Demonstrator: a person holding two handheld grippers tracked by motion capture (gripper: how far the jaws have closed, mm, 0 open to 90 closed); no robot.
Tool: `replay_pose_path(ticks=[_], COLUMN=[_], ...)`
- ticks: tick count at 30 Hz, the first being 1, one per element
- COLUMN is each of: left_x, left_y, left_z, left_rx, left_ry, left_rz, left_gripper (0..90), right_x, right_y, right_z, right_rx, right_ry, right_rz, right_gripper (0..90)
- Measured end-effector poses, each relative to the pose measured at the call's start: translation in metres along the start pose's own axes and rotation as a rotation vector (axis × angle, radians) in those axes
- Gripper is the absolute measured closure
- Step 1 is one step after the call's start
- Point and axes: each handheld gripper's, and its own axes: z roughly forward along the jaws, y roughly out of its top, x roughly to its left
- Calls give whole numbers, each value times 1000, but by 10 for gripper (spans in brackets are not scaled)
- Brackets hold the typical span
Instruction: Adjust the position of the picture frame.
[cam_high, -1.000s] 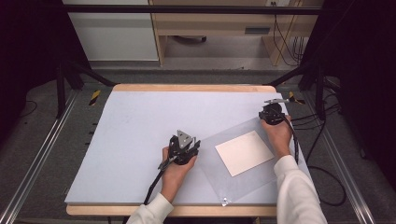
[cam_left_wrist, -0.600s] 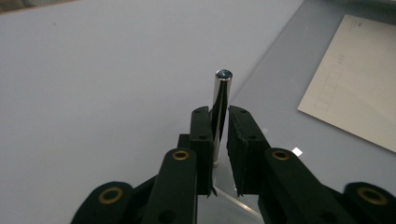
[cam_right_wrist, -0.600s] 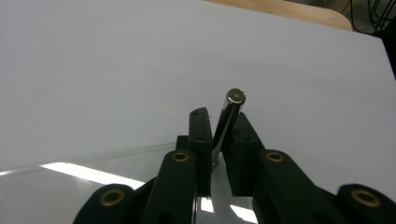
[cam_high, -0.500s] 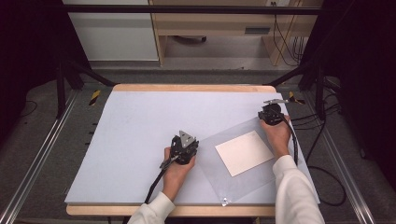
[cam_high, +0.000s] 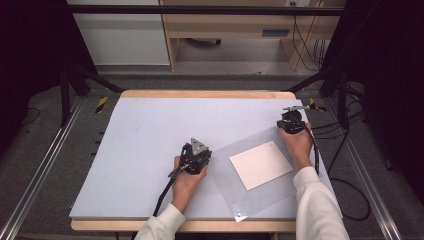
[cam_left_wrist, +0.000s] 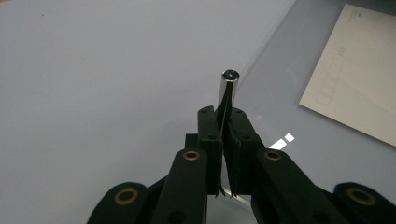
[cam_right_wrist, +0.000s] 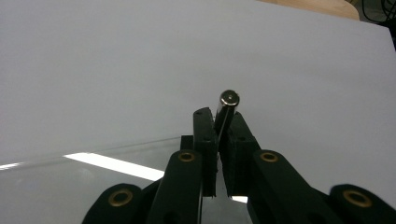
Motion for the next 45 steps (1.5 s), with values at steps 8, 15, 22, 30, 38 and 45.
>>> replay_pose_path(ticks=[8,15,22,30,38,45], left_x=[12,30,48,70,93,106], left_y=[12,23,33,44,53,60], left_z=[-20,-40,-59,-76,-83,-89], left_rx=[5,12,18,20,47,66], left_ry=[-11,-14,4,-8,-38,-39], left_rz=[34,39,55,57,54,75], left_gripper=[842,826,823,823,822,821], right_x=[8,23,42,61,77,86], right_y=[10,23,36,53,61,59], right_z=[-21,-36,-52,-68,-80,-86], right_rx=[24,38,42,51,67,73], right_ry=[36,57,73,75,78,91], right_rz=[-23,-74,-111,-166,-194,-217], right_gripper=[857,857,858,858,858,858])
